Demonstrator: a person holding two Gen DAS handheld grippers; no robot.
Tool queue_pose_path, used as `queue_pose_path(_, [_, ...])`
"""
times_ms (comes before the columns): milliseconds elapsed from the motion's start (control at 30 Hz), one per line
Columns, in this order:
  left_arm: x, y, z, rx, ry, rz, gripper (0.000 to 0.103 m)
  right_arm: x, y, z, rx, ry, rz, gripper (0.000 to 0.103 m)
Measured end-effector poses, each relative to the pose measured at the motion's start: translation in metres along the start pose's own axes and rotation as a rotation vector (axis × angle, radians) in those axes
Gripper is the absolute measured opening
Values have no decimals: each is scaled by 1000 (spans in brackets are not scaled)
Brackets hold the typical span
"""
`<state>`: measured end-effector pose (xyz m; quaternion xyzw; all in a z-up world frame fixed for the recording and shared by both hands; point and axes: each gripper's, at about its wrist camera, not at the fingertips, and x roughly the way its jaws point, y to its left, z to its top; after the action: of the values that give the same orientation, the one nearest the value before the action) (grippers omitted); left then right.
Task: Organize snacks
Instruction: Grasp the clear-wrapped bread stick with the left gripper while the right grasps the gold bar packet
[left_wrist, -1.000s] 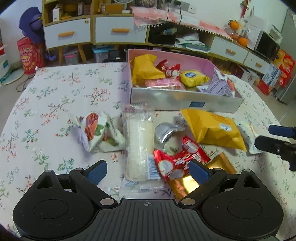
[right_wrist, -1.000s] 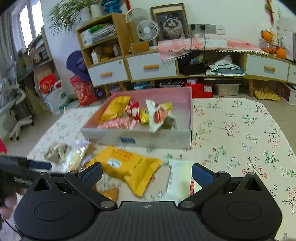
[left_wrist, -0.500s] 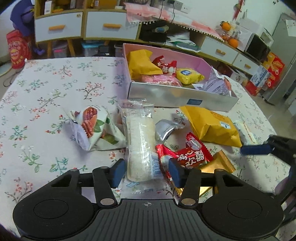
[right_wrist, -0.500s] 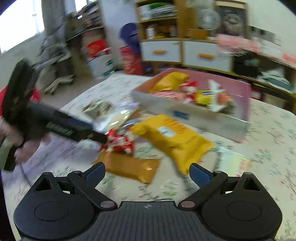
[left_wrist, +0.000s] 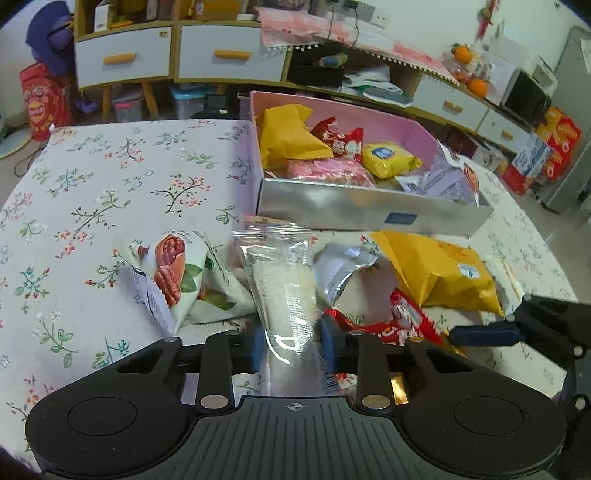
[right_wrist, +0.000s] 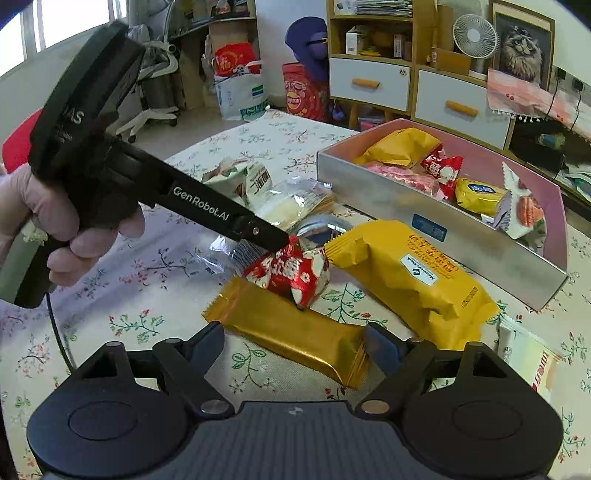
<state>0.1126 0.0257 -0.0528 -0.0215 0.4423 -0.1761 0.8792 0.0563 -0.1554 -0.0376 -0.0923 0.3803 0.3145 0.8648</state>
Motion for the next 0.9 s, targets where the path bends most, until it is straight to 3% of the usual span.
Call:
queue_pose_path(200, [-9, 1, -9, 67, 20, -4, 22, -6, -2, -4, -10, 0, -8, 39])
queue_pose_path(500, [-30, 10, -27, 136, 61, 30, 23, -20, 12, -9, -34, 57, 140, 37])
queue_pose_path(567, [-32, 13, -29, 133, 61, 34, 24, -22, 15, -7, -37, 46, 140, 37])
queue_pose_path(667, [-35, 15, -33, 130, 43, 26, 28, -21, 16, -4, -47, 27, 93, 41])
queue_pose_path(800, [-35, 12, -35, 137, 33, 8, 51, -8, 15, -1, -94, 33, 19, 41])
queue_pose_path(900, [-33, 8, -37, 152, 33, 9, 55, 1, 14, 1, -117, 39, -26, 48])
